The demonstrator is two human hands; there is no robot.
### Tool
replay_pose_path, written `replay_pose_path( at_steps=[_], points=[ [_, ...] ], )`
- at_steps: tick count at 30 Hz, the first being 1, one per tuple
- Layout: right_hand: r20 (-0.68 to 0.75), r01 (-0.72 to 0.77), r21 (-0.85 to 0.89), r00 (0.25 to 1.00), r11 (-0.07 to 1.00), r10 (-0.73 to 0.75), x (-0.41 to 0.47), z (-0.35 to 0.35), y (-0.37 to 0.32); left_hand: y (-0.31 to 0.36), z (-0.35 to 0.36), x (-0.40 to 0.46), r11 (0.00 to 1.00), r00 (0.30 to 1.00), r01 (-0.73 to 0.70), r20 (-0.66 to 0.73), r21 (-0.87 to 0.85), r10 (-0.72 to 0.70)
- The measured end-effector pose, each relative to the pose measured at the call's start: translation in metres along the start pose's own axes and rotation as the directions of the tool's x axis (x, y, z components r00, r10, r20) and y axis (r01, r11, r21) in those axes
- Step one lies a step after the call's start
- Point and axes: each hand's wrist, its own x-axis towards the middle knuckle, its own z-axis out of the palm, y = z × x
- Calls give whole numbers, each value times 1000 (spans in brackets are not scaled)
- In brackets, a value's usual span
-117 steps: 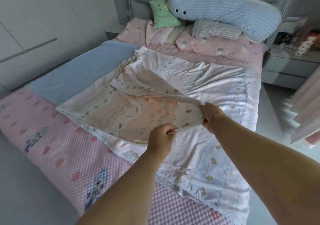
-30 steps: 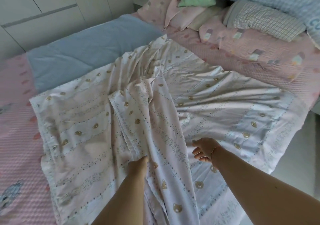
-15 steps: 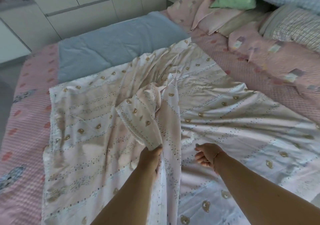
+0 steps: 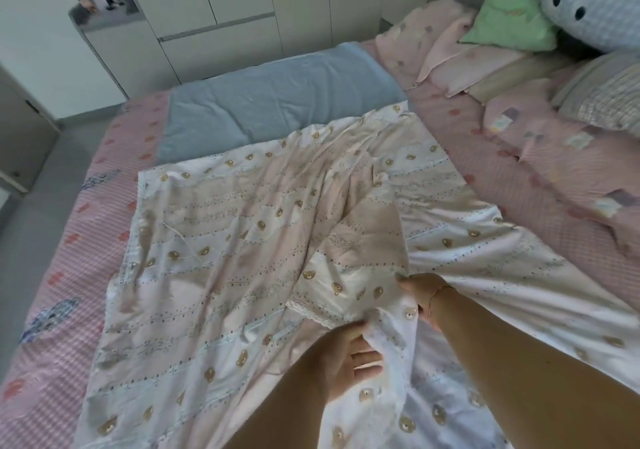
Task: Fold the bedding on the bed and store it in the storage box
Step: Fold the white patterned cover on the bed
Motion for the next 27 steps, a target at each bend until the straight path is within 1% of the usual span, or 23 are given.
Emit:
replay_pose_path(
  at_steps=[2,4,7,8,9,11,12,14,15,17,19,22,23,24,26,27],
  points=[
    [47,-53,69,998,996,50,-6,-3,5,7,0,2,998,993,21,-111,-67,-29],
    [98,-76,114,993,991,64,-22,-4,4,11,4,7,991,976,16,-213,-134,-44],
    [189,-113,158,979,981,83,-41,-11,7,12,5,21,960,942,-49,-333,-274,-47],
    [222,-133,184,971,974,91,-43,-15,11,11,5,26,946,936,-61,-347,-319,-57],
    [255,-157,208,962,965,102,-43,-21,17,10,6,29,929,936,-65,-344,-363,-69],
    [294,-206,226,946,952,135,-42,-32,30,11,13,35,919,940,-36,-325,-393,-102],
    [310,-232,238,938,943,153,-41,-39,38,7,18,40,926,944,8,-302,-378,-131],
    [344,-278,269,922,922,178,-42,-49,50,1,30,47,949,955,133,-220,-286,-200],
    [357,-298,294,916,908,184,-43,-53,56,-3,37,49,954,947,189,-214,-231,-239],
    [405,-318,346,899,883,165,-48,-58,65,-11,44,53,954,936,235,-221,-185,-273],
    [430,-312,385,893,869,130,-51,-67,70,-12,46,51,958,925,226,-270,-178,-268],
    [431,-317,411,894,855,124,-53,-78,78,-7,48,50,945,950,170,-208,-279,-232],
    [412,-317,423,902,849,132,-55,-81,79,-6,49,52,945,954,143,-213,-294,-211],
    [386,-317,440,912,841,141,-56,-83,81,-5,50,53,950,955,128,-223,-285,-196],
    [353,-313,461,923,830,152,-56,-86,85,-6,55,54,963,960,135,-208,-234,-185],
    [332,-311,466,929,828,162,-56,-87,87,-7,56,55,962,960,140,-205,-235,-190]
  ],
)
